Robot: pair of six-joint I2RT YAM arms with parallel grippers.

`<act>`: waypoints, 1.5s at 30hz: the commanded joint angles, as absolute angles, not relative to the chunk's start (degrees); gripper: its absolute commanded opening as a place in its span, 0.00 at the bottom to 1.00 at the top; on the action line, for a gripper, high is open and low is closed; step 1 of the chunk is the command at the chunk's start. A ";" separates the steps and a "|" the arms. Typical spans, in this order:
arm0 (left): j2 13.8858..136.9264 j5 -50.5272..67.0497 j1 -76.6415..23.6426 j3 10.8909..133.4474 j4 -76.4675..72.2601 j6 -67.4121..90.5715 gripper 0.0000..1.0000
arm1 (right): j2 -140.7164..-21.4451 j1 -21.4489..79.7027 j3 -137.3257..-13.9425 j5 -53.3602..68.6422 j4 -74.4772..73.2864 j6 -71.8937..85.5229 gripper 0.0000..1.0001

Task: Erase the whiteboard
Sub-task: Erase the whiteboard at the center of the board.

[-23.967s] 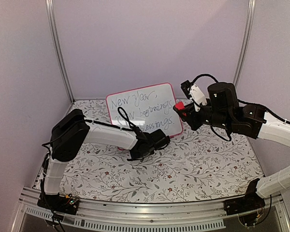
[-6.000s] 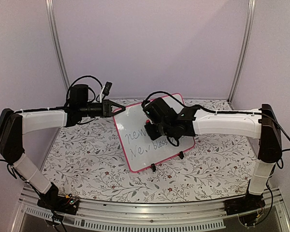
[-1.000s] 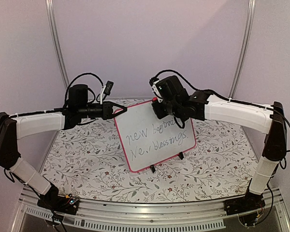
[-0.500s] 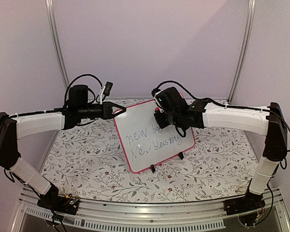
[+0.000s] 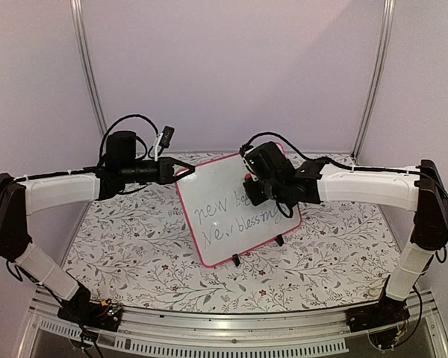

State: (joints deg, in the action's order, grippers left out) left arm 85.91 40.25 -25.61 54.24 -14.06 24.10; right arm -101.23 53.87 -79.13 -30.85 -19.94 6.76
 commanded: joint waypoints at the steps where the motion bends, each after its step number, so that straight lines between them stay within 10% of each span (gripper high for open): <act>1: 84.08 43.71 -26.26 54.32 -19.71 20.98 0.00 | -100.19 53.00 -77.62 -29.45 -23.80 7.57 0.00; 16: 84.46 42.97 -25.41 54.55 -19.12 21.60 0.23 | -90.47 53.00 -82.55 -30.00 -25.15 5.66 0.00; 27: 83.59 38.92 -26.07 54.85 -15.50 20.05 0.14 | -90.00 52.91 -83.23 -30.42 -25.15 4.89 0.00; 36: 87.28 36.03 -25.28 65.93 -4.25 20.31 0.48 | -89.32 52.91 -84.72 -30.17 -25.66 3.70 0.00; 45: 97.24 37.39 -25.91 80.74 9.94 15.83 0.61 | -88.53 52.91 -83.22 -28.95 -25.87 5.36 0.00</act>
